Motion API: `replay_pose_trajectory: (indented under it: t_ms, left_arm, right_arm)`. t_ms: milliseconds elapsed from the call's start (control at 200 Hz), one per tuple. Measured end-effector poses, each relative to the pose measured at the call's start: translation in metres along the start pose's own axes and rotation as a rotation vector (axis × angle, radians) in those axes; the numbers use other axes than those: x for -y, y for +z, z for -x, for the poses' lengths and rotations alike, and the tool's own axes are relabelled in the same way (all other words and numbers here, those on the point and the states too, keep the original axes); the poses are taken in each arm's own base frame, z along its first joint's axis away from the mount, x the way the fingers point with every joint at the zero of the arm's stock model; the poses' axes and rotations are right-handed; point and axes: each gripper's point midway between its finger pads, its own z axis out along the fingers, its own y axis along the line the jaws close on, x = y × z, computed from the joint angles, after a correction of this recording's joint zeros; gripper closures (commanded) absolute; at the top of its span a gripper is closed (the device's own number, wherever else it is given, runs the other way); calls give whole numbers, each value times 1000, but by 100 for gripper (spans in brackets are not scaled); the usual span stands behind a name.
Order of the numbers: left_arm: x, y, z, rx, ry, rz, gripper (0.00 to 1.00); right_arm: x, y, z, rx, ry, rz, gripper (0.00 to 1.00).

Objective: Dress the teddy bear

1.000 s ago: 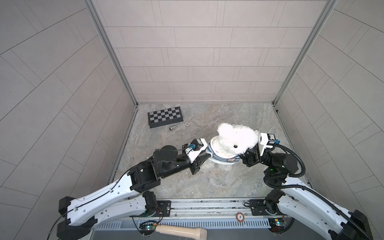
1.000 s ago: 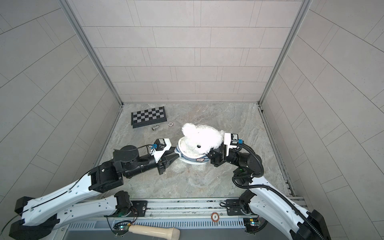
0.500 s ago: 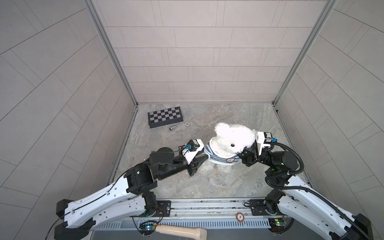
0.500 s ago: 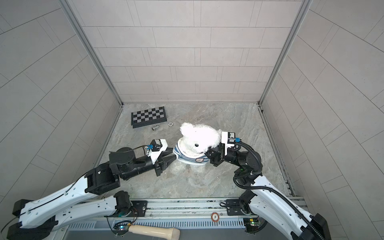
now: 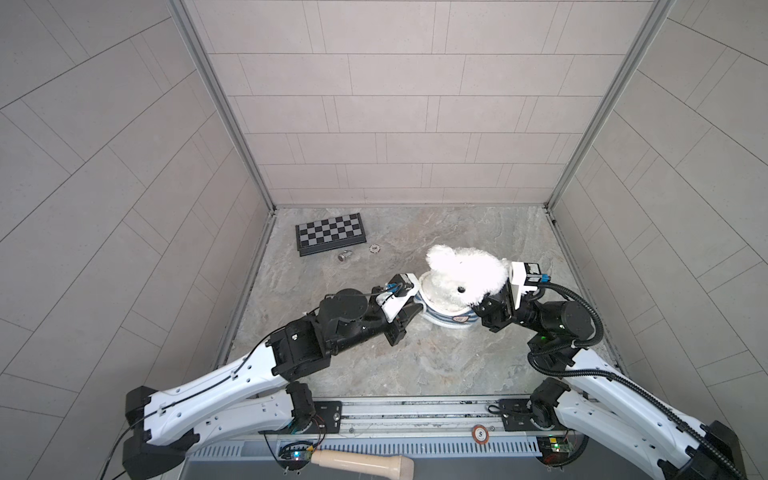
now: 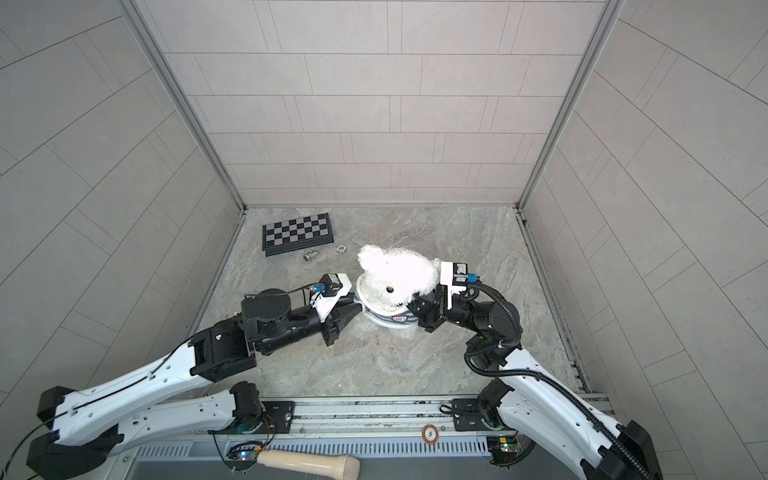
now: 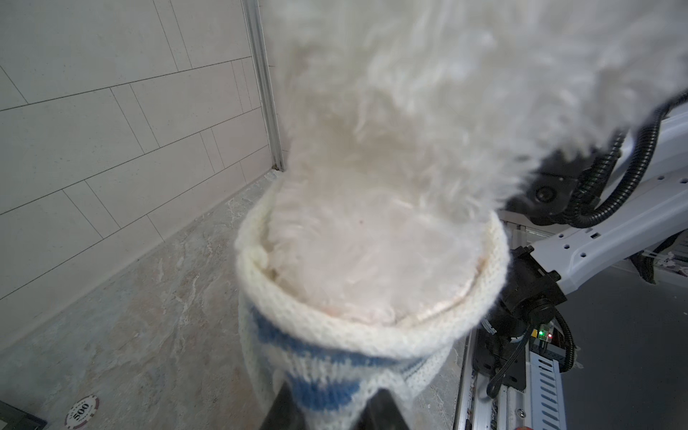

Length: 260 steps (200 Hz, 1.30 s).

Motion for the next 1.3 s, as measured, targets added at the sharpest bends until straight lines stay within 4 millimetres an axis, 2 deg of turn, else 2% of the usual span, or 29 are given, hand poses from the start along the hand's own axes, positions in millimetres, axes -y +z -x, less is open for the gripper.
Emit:
replay_pose_trajectory:
  t_ms: [90,175,661,781,896,1076,1126,1222,1302]
  left_arm:
    - [-1,0,0,1,3,6,68]
    - [-2,-3,2,12,2,14,68]
    - [-2,-14,1,111,-16,10,100]
    - [0,-18,4,146,-22,-4,100]
    - [2,-21,6,168,-29,-16,83]
    - [2,-17,7,174,-35,-17,70]
    - [2,-15,7,175,-32,-15,71]
    - [2,-10,6,173,-27,-10,83]
    - [1,-7,6,173,-27,-6,83]
  right_arm:
    - [0,0,0,0,5,0,100]
    - [0,0,0,1,4,1,100]
    - [-4,-1,2,1,8,7,100]
    - [-6,-1,4,8,4,10,100]
    - [-8,-1,5,12,3,16,100]
    - [-8,-1,7,21,3,19,100]
    - [-8,-1,8,24,1,20,100]
    - [-8,-1,8,25,4,19,100]
    - [-8,-1,8,25,4,18,100]
